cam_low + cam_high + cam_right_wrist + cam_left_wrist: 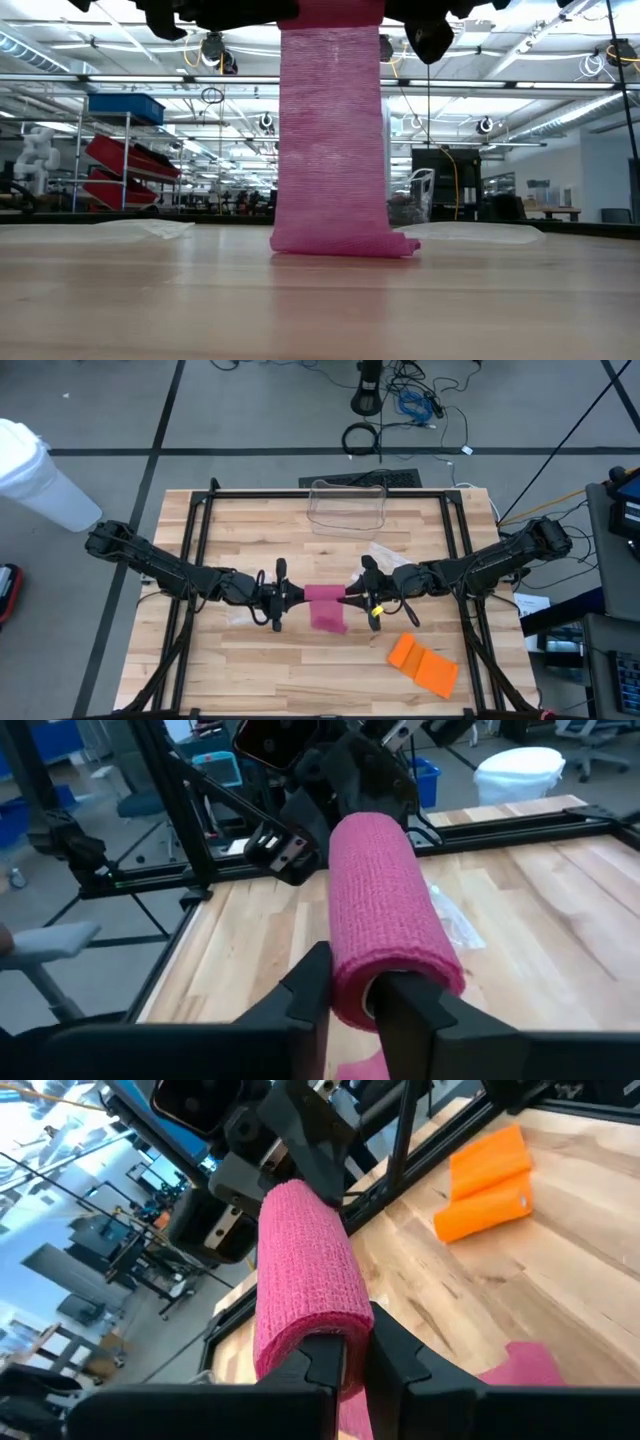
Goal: Roll bandage
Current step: Roll the pink bandage
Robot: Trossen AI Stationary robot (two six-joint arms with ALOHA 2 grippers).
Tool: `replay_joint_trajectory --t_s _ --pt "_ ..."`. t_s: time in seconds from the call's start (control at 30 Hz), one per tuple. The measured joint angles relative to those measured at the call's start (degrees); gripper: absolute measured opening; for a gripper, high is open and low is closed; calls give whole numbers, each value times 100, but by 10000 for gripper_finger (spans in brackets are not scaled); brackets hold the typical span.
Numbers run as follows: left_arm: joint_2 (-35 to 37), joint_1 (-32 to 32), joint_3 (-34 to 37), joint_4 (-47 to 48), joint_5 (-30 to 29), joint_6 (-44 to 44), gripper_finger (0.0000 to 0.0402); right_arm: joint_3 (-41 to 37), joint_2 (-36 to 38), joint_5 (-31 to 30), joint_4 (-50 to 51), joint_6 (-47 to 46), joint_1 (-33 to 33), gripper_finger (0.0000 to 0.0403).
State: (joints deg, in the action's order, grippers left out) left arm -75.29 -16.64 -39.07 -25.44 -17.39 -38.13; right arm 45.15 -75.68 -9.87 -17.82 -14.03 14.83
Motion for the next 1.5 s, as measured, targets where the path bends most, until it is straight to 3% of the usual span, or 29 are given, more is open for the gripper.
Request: replay_joint_trajectory --t_s 0.17,0.33,0.5,0.67,0.87,1.07,1.37,1.5 --pt "-7 2 2 -8 148 547 37 0 4 4 -1 387 3 9" --pt "-12 63 17 -128 423 1203 98 2 19 -41 56 956 7 6" --pt "-13 109 24 -165 739 1517 164 9 26 -568 234 1686 119 5" --pt "-17 125 -6 -258 800 1742 183 17 26 -745 266 2469 229 3" --pt "-20 129 -48 -363 801 2158 164 28 26 -1270 436 3412 396 2" --pt "-22 196 -52 -465 842 2482 117 31 22 -1336 528 3958 446 3" --pt "-22 317 -58 -340 883 2086 17 18 15 -1330 552 3488 437 14" --pt "-20 313 -72 -292 874 1736 14 9 54 -1263 511 2527 433 41"
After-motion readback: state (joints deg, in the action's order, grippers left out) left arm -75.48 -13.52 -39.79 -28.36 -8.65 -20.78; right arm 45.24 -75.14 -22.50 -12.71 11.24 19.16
